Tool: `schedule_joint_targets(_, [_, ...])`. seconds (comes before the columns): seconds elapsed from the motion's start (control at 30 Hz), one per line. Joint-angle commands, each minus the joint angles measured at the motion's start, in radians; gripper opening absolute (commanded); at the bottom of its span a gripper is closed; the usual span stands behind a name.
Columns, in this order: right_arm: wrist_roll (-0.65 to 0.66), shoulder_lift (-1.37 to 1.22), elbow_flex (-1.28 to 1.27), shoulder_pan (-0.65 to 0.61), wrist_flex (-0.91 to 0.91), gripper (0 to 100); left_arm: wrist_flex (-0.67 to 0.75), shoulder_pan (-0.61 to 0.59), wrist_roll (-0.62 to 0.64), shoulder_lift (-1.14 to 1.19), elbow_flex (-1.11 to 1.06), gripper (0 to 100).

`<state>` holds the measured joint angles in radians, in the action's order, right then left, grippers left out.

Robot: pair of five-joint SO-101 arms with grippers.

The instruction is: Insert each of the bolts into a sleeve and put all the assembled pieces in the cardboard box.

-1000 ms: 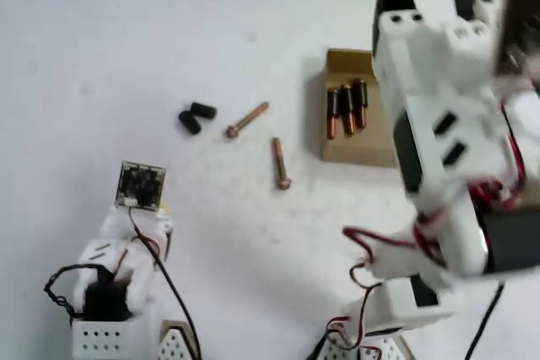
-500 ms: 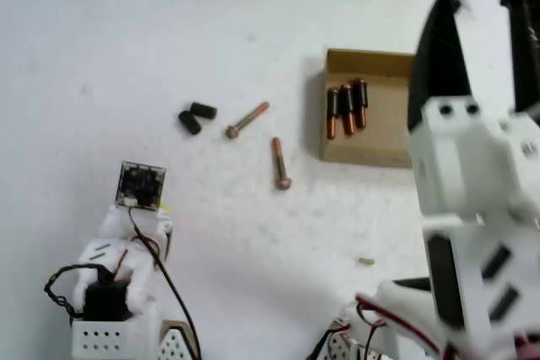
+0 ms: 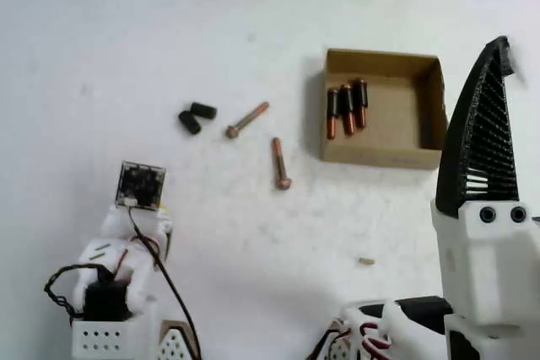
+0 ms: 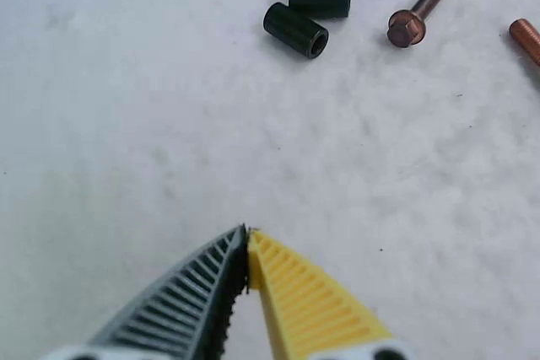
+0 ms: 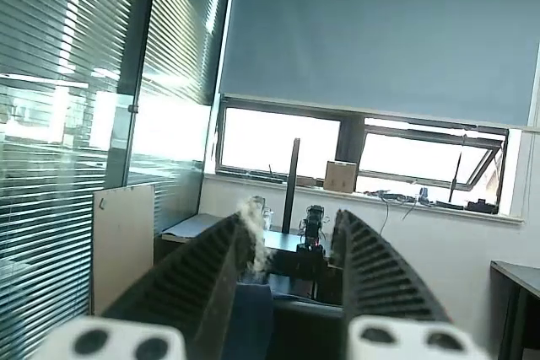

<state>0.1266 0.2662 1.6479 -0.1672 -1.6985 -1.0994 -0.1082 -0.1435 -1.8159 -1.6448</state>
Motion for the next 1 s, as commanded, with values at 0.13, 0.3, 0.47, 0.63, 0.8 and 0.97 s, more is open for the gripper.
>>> schedule_joint_targets(0.13, [0.012, 0.001, -0.203, -0.001, -0.025, 13.7, 0.014, -0.012, -0.009, -0.012, 0.006, 2])
schedule_joint_targets(0.3, [0.006, -0.001, -0.338, -0.002, -0.022, 13.7, 0.014, -0.012, -0.009, -0.012, 0.006, 2])
schedule_joint_targets(0.47, [0.006, -0.007, -0.445, -0.004, -0.021, 13.7, 0.011, -0.012, -0.009, -0.012, 0.006, 2])
schedule_joint_targets(0.63, [0.006, -0.007, -0.600, -0.007, -0.021, 13.7, 0.011, -0.012, -0.009, -0.012, 0.006, 2])
schedule_joint_targets(0.8, [0.006, -0.007, -0.793, -0.008, -0.019, 13.8, 0.011, -0.012, -0.009, -0.012, 0.006, 2])
schedule_joint_targets(0.97, [0.006, -0.007, -0.977, -0.008, 0.016, 13.9, 0.011, -0.012, -0.009, -0.012, 0.006, 2])
